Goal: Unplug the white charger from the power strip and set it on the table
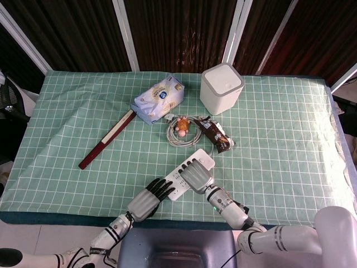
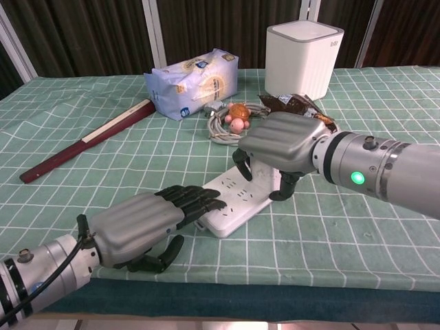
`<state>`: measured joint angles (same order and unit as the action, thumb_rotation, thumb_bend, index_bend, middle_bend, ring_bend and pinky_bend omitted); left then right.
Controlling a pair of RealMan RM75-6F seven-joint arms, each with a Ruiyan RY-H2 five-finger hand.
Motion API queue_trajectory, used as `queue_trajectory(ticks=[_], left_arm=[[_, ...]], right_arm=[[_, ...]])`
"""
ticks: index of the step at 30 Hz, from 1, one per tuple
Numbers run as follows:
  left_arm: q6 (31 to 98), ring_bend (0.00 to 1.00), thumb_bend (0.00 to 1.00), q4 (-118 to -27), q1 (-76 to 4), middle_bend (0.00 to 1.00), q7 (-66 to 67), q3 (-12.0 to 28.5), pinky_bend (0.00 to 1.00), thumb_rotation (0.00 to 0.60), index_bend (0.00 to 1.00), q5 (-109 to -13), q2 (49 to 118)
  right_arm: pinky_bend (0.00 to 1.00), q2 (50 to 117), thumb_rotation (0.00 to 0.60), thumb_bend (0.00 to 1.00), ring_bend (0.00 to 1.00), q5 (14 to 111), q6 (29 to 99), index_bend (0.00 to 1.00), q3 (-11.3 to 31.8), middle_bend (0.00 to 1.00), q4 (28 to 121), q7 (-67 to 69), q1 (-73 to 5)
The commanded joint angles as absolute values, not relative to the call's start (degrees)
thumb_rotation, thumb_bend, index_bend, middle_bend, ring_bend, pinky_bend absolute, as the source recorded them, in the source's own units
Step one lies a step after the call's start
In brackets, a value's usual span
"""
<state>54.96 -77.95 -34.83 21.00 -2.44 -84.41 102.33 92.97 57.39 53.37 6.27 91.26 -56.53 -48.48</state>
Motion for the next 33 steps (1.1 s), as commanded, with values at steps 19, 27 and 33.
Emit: queue_trajectory(ticks=[19,27,33], left_arm=[[55.13,0.0,0.76,-78.57,-34.69,0.01,21.07,-2.18,0.03,0.6,0.0,-84.04,101.64],[55.31,0.0,0.76,-78.8,-34.71,0.01,21.06,-2.1,0.03,0.6,0.0,-84.18,101.66],[57.55,0.0,0.77,-80.73,-34.62,0.01,19.39,-1.51,0.02,0.6,0.0,-85.8,100.36]], right_arm=[[0.61,91.72,0.6,0.65,0.52,71.07,62.15,0.9,0.77,0.65,90.59,-49.45,-45.66],[0.61,90.73,0.6,0.65,0.52,71.48,61.86,0.9,1.06,0.65,91.84,-48.65,-44.79],[0.61,86.37,0.6,0.65,0.52,72.98,63.67,0.9,0.79,0.65,95.83,-47.45,-43.09]])
